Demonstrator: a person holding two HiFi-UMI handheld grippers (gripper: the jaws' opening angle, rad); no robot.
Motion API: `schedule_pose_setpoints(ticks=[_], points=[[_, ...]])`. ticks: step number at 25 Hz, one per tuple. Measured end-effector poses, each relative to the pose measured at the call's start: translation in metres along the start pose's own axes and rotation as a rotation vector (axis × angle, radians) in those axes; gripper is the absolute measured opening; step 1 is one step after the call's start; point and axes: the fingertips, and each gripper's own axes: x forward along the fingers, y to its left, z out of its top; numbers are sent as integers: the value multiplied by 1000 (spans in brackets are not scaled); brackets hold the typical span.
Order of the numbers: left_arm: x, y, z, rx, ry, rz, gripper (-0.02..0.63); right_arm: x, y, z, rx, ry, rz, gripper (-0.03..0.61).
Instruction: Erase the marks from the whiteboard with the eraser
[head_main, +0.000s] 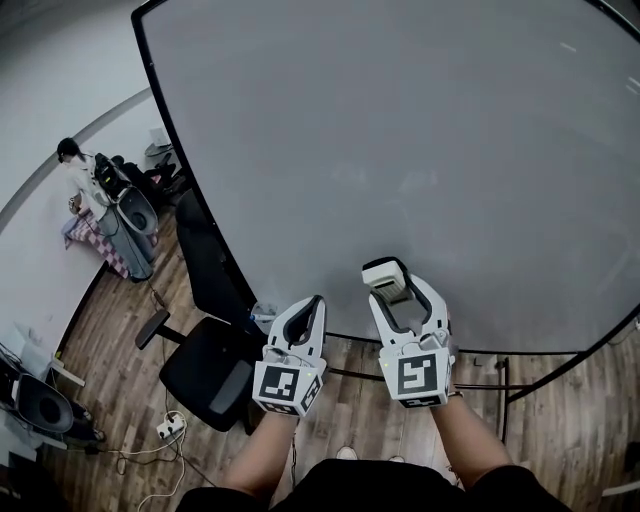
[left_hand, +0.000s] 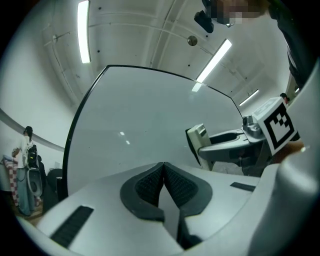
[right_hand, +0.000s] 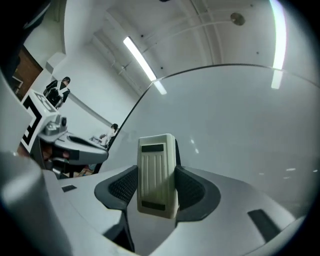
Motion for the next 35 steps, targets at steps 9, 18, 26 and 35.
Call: schedule_pose_setpoints(ticks=[9,18,26,35], points=[[12,-64,6,-16,-4,-96,18,-80,-69,32,85,-171,-153,256],[14,-115,13,-32,-2,-163,20,-141,-107,2,123,-156,-227,255],[13,-130,4,-56,22,-174,18,-154,-119,-16,118,-118,-250,255],[10,-141,9,-72,13,-173,19,-156,-118,-20,158,-139,-240,253]])
